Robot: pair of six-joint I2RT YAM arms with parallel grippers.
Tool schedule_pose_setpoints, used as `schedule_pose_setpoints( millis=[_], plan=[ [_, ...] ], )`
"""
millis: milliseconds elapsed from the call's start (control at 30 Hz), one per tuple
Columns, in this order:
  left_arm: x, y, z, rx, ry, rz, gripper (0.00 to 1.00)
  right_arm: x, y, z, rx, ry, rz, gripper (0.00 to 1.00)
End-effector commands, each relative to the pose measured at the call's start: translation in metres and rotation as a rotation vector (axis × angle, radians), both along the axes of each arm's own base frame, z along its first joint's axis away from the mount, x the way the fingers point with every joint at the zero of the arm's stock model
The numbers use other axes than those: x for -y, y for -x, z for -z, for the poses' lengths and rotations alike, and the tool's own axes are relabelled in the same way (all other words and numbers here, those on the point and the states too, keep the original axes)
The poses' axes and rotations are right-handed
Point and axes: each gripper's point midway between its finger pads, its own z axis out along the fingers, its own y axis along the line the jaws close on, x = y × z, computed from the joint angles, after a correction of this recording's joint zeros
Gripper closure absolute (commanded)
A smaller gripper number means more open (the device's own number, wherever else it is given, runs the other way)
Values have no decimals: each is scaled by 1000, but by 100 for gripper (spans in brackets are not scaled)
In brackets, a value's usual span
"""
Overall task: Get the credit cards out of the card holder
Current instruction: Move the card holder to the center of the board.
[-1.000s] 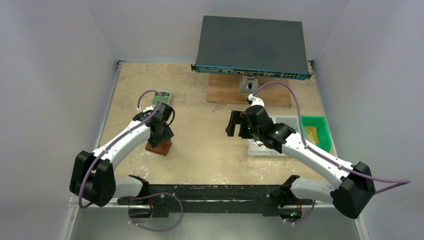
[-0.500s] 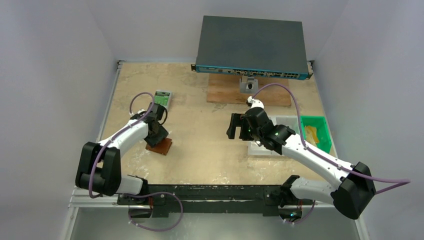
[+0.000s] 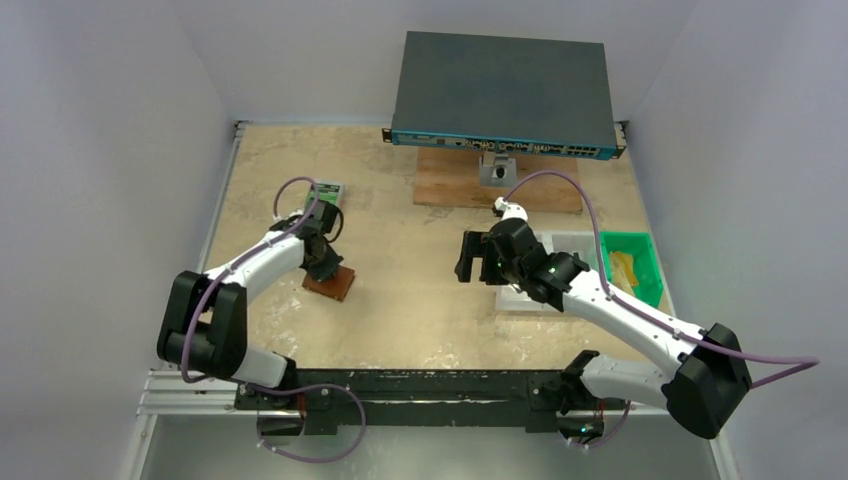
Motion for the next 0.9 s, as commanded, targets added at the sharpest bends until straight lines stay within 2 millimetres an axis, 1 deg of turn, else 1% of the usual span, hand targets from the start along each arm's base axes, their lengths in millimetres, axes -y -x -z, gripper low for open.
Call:
schedule_pose_setpoints(
  millis=[0, 167, 267, 300, 433, 500, 567, 633, 700, 767, 833, 867],
  plan=[
    [49, 2, -12, -4, 53, 218, 100, 0, -2, -8, 38, -19, 2, 1],
    [104, 25, -23, -17, 118, 419, 100, 0, 0, -6, 28, -25, 4, 1],
    [133, 45, -28, -30, 136, 539, 100, -1, 2, -3, 19, -36, 3, 1],
    [145, 55, -30, -37, 143, 586, 100, -2, 2, -1, 17, -41, 2, 1],
    [178, 79, -35, -59, 199, 728, 100, -6, 4, 9, -8, -57, -2, 1],
    [188, 88, -38, -66, 227, 781, 100, -9, 6, 12, -16, -65, -5, 1],
    [189, 93, -41, -70, 236, 791, 84, -12, 6, 16, -23, -65, -6, 1],
    [186, 92, -49, -44, 236, 785, 68, -16, 7, 18, -27, -59, -10, 1],
    [177, 90, -58, -14, 213, 769, 59, -20, 8, 20, -28, -50, -16, 2],
    [165, 89, -66, 8, 190, 731, 57, -28, 10, 20, -30, -44, -29, 2],
    [148, 87, -67, 22, 166, 669, 61, -39, 15, 21, -27, -37, -56, 4],
    [139, 87, -64, 23, 166, 631, 65, -45, 17, 21, -25, -29, -67, 5]
  ],
)
